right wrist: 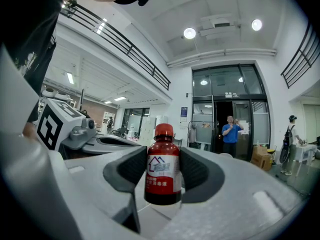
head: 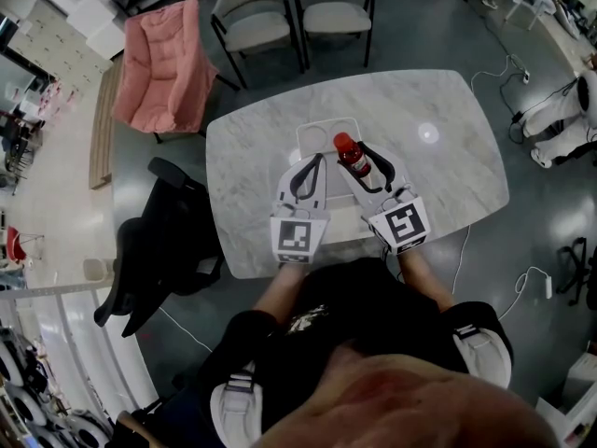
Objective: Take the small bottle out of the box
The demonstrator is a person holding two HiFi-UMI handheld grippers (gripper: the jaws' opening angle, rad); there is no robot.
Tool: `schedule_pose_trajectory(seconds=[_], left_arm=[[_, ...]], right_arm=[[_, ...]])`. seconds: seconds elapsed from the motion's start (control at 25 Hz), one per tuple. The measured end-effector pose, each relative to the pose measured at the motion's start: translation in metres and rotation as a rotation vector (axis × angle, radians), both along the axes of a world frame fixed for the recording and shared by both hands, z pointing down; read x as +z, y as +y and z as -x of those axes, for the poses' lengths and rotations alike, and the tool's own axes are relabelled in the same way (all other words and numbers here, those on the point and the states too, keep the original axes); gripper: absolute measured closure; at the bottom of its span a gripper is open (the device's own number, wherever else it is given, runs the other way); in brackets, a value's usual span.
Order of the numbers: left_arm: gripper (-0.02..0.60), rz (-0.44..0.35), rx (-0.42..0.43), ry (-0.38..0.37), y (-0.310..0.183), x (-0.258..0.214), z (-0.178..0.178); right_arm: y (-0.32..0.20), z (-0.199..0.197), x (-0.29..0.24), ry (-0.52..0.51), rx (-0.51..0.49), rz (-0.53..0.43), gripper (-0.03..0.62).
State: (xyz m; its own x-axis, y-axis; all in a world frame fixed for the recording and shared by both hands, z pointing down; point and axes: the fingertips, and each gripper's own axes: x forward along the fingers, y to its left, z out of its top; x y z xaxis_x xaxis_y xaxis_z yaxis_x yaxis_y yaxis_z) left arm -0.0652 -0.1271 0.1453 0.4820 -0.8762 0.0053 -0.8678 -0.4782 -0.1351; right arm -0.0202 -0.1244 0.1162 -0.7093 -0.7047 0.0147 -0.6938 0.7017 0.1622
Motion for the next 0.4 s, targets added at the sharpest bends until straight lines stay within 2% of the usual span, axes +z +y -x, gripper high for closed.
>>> schedule_pose_trajectory(seconds=[0.4], left_arm=[[0.574,-0.005,0.004,-0.013,-0.0008,-0.0036,-0.0025]], right_arm=[[0.0009,0.0001,-0.0045,-0.005,-0.01,0.0,0.393]])
